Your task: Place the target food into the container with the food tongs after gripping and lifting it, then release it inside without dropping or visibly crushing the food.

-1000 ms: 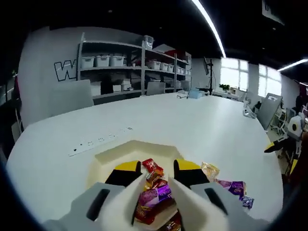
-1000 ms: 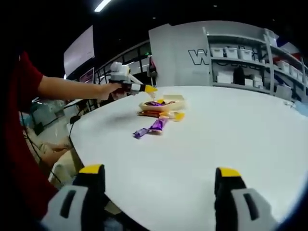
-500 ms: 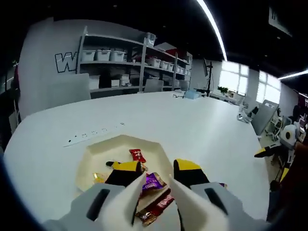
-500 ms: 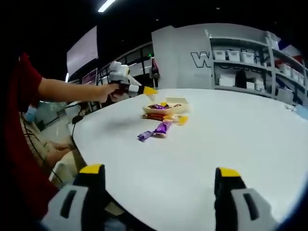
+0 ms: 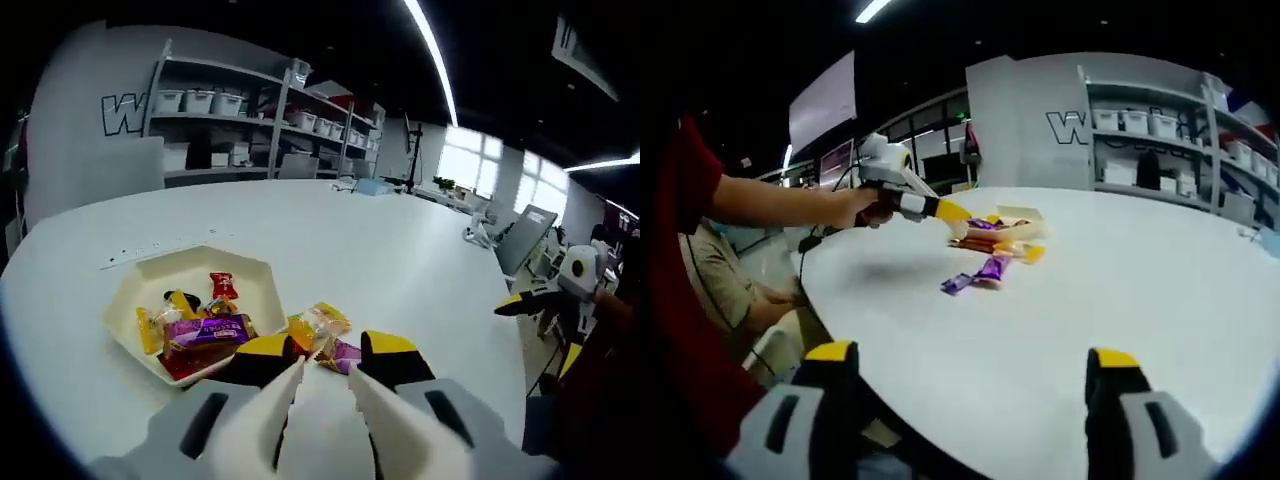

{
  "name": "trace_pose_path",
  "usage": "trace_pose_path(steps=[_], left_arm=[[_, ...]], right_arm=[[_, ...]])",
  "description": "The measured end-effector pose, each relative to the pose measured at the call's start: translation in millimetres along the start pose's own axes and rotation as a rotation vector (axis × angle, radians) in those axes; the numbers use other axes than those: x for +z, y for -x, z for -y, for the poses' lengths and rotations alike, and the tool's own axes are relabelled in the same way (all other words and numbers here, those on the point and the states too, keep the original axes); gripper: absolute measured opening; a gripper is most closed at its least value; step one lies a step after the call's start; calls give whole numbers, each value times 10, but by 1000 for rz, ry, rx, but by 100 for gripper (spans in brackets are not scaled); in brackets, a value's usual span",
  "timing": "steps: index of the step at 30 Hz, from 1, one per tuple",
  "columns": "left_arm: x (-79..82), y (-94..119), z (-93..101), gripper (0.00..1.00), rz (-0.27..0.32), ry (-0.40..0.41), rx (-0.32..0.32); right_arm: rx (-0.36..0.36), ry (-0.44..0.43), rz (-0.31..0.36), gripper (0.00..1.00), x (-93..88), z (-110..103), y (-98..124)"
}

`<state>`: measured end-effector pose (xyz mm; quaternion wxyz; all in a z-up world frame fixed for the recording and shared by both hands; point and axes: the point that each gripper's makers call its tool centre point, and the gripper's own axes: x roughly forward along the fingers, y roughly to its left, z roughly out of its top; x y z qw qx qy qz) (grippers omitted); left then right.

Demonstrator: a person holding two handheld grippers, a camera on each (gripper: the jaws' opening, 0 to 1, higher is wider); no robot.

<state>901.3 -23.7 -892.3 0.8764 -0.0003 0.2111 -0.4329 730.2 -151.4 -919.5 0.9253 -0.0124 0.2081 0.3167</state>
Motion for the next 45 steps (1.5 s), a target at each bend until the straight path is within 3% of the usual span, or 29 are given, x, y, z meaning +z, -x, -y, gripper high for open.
trace_pose_path(steps=[8, 22, 34, 45], left_arm=[[-122, -66, 242, 25, -13, 4, -32], [-282, -75, 418, 26, -47, -39, -44], [-440, -100, 450, 26, -78, -113, -32], [-474, 124, 360, 27, -99, -158, -35]], right_arm=[[11, 15, -3, 93, -5, -92, -4], [15, 20, 4, 93, -4, -157, 31], [7, 26, 9, 93, 3, -151, 61], [19, 33, 5, 93, -2, -182, 41]])
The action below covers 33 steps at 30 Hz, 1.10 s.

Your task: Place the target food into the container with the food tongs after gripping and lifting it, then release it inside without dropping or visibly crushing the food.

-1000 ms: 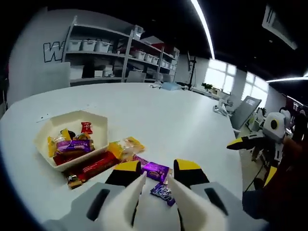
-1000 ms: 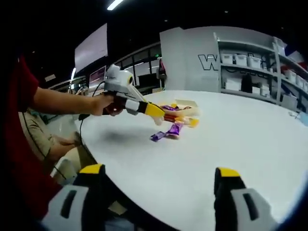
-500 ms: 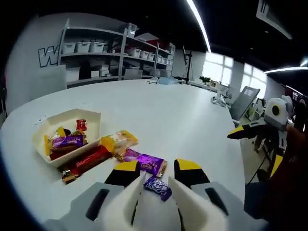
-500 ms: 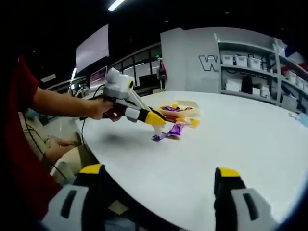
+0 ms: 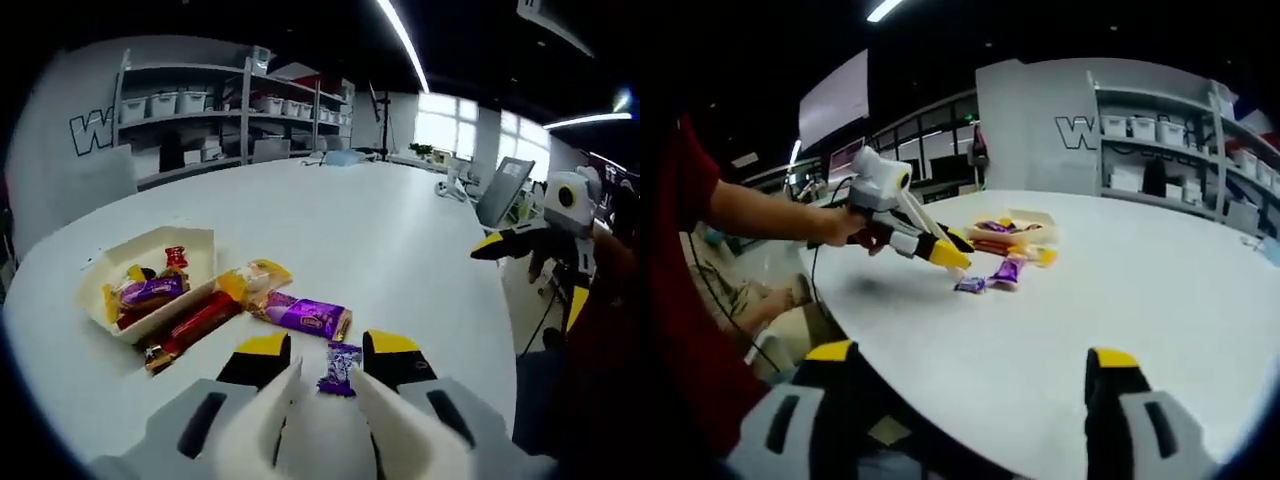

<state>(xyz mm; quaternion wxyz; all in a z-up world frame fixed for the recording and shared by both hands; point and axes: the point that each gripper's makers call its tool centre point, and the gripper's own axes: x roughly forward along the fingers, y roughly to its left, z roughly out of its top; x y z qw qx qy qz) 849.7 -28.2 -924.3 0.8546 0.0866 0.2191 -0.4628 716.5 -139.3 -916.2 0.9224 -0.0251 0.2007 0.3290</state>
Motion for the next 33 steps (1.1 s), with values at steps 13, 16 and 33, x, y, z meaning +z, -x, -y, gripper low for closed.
trace_pose_path(steps=[13, 16, 33], left_arm=[[31, -118, 167, 27, 5, 6, -39], [-1, -169, 169, 28, -4, -5, -41], [-66, -170, 145, 22, -2, 19, -42]], right_arm=[[20, 6, 1, 93, 27, -20, -50], [14, 9, 4, 93, 44, 9, -14], [1, -7, -13, 93, -87, 84, 40]])
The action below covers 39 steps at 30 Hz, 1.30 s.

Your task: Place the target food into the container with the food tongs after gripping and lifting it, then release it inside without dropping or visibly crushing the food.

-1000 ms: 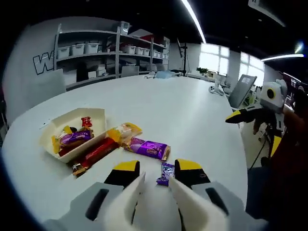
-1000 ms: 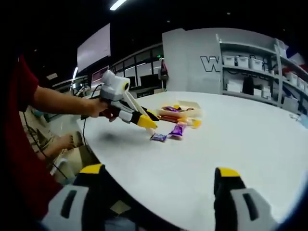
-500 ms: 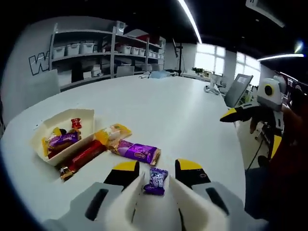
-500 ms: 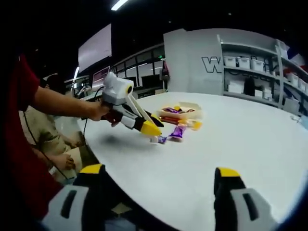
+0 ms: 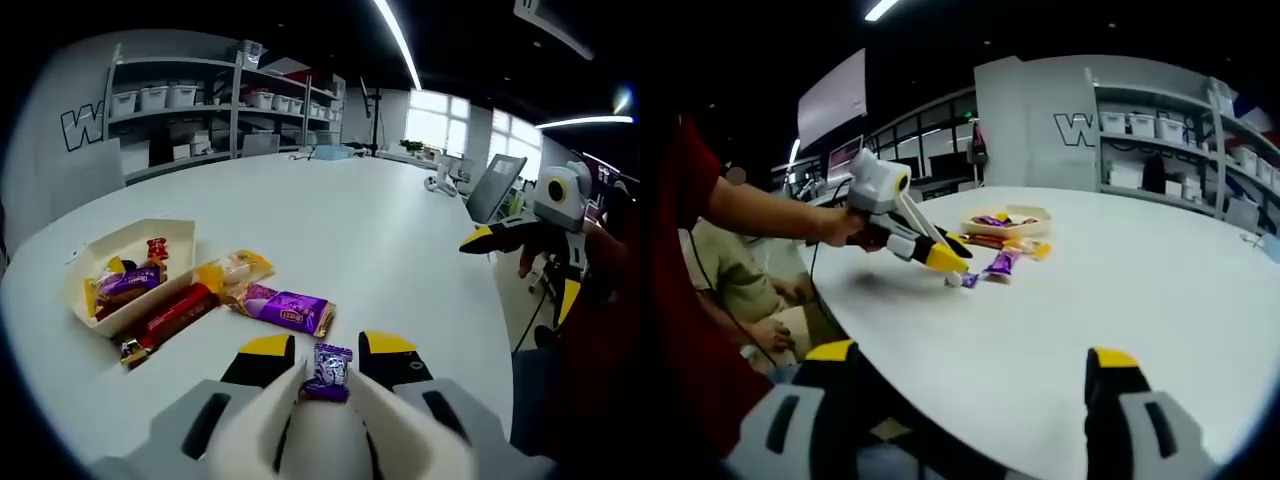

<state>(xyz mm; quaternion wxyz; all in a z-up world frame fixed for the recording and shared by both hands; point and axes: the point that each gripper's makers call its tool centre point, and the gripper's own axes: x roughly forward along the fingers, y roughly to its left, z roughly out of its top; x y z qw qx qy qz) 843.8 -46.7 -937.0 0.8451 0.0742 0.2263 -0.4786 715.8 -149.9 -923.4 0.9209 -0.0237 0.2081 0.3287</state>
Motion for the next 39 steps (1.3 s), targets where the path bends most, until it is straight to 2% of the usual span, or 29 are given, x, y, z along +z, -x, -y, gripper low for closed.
trace_pose_path(steps=[5, 8, 11, 16, 23, 28, 32, 36, 39], left_arm=[[4, 7, -57, 20, 17, 55, 18], [13, 6, -109, 20, 21, 177, 15], [36, 29, -182, 20, 28, 150, 29], [179, 95, -288, 20, 49, 177, 31], [396, 156, -596, 21, 72, 159, 69], [534, 155, -808, 21, 87, 178, 91], [521, 112, -819, 22, 80, 199, 88], [387, 20, -693, 24, 41, 134, 78], [320, -57, -686, 24, 33, 149, 84]], right_arm=[[-5, -1, -10, 93, -25, 37, 30], [-13, 1, -10, 92, -8, 65, 50], [-18, -6, -6, 92, -6, 85, 58], [-23, -7, -22, 92, -45, 121, 47], [-31, -5, -31, 92, -34, 214, 18], [-37, -8, -23, 92, 24, 272, 4], [-43, -5, -31, 92, 23, 304, 5], [-49, -18, -35, 92, -8, 341, 22], [-51, -22, -47, 92, -55, 361, 15]])
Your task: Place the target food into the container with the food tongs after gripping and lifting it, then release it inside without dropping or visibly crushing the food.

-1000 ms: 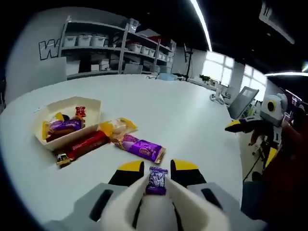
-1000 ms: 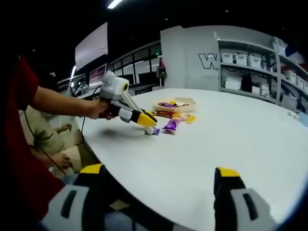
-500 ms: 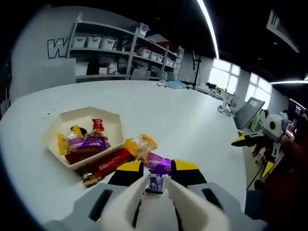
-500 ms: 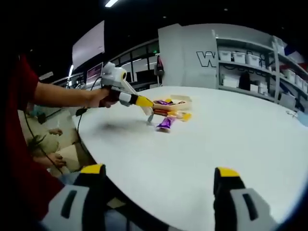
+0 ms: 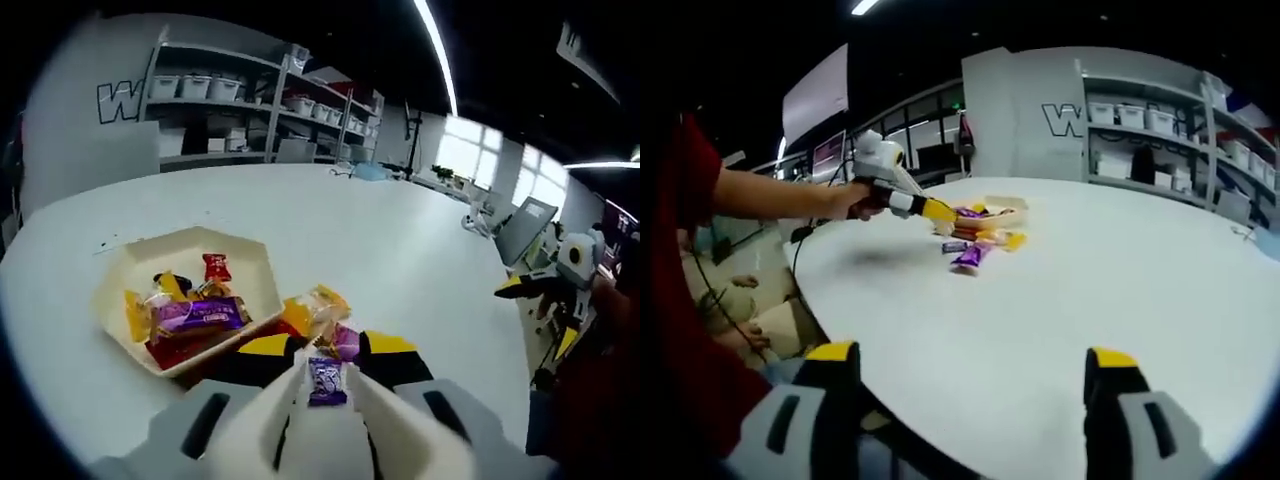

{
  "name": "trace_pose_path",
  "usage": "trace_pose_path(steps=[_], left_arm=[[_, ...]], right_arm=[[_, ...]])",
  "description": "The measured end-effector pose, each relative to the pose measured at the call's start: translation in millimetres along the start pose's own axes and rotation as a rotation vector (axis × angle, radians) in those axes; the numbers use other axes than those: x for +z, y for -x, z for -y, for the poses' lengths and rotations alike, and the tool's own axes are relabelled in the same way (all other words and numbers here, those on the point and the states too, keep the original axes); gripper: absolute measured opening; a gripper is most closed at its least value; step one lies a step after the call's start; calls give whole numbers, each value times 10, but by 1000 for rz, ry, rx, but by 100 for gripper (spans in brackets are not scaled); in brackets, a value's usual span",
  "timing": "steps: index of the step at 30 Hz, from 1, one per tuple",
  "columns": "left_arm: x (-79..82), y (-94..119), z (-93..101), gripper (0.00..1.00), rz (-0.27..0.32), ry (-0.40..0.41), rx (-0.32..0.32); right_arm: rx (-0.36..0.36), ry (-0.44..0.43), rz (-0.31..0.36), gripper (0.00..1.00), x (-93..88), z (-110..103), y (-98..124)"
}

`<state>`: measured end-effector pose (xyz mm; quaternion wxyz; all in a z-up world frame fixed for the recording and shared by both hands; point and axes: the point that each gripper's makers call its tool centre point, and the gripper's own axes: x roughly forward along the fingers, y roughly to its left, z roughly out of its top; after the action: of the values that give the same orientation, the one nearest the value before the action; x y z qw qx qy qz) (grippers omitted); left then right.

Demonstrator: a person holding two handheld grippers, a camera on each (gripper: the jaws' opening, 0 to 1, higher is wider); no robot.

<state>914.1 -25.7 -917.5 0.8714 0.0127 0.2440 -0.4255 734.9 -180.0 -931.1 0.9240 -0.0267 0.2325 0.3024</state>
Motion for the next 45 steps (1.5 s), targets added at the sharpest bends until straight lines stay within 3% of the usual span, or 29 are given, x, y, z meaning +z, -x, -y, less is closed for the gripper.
trace_pose_path(steps=[7, 9, 11, 15, 20, 23, 26, 28, 29, 40, 42, 43, 45], left_arm=[[-88, -119, 24, 23, -29, -14, -3], [-134, -126, 45, 20, -47, 21, -13], [-89, -129, 33, 18, -13, -104, -7], [-98, -136, 3, 19, -24, 2, -11], [-78, -100, 17, 19, -27, -11, -11], [67, -26, 19, 19, 1, -3, -15], [180, 6, -59, 18, 14, -71, 11], [236, 15, -86, 18, 11, -26, -2], [295, 23, -125, 18, 23, -43, 6], [715, -122, -511, 19, 80, -49, 68], [773, -142, -611, 19, 107, -30, 104], [754, -165, -610, 20, 98, -9, 92], [739, -178, -662, 21, 99, -45, 130]], right_arm=[[-3, -7, -3, 92, -20, 15, -1], [-7, -10, -5, 92, -31, 32, -1], [-11, -8, -3, 92, -31, 46, 0], [-11, -14, -4, 92, -48, 62, 2], [-10, -18, -7, 92, -62, 66, 0], [-11, -22, -1, 91, -44, 74, -6], [-11, -16, -6, 91, -48, 74, -23], [-10, -14, -7, 91, -46, 66, -30], [-9, -16, -5, 91, -40, 61, -30], [-22, -20, 4, 91, 5, 92, 8], [-27, -23, 4, 91, 3, 107, 12], [-28, -23, 3, 91, -1, 112, 14], [-30, -25, 3, 91, -10, 122, 14]])
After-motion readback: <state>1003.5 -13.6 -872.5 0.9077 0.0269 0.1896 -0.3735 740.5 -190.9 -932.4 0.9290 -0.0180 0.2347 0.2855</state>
